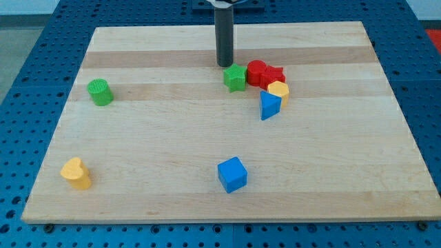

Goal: Move the blue triangle below the hexagon

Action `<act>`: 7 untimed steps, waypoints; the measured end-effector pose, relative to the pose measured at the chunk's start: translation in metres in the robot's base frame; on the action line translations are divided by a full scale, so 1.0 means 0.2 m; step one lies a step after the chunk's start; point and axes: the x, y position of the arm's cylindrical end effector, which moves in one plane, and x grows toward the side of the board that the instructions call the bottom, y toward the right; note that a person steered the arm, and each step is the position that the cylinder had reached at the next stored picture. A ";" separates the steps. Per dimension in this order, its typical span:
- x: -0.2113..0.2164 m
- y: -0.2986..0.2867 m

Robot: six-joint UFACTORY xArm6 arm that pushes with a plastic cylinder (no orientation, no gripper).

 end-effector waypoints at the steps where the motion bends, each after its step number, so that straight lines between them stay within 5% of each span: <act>1: -0.02 -0.13; 4: 0.36 -0.60; 7: 0.63 -0.26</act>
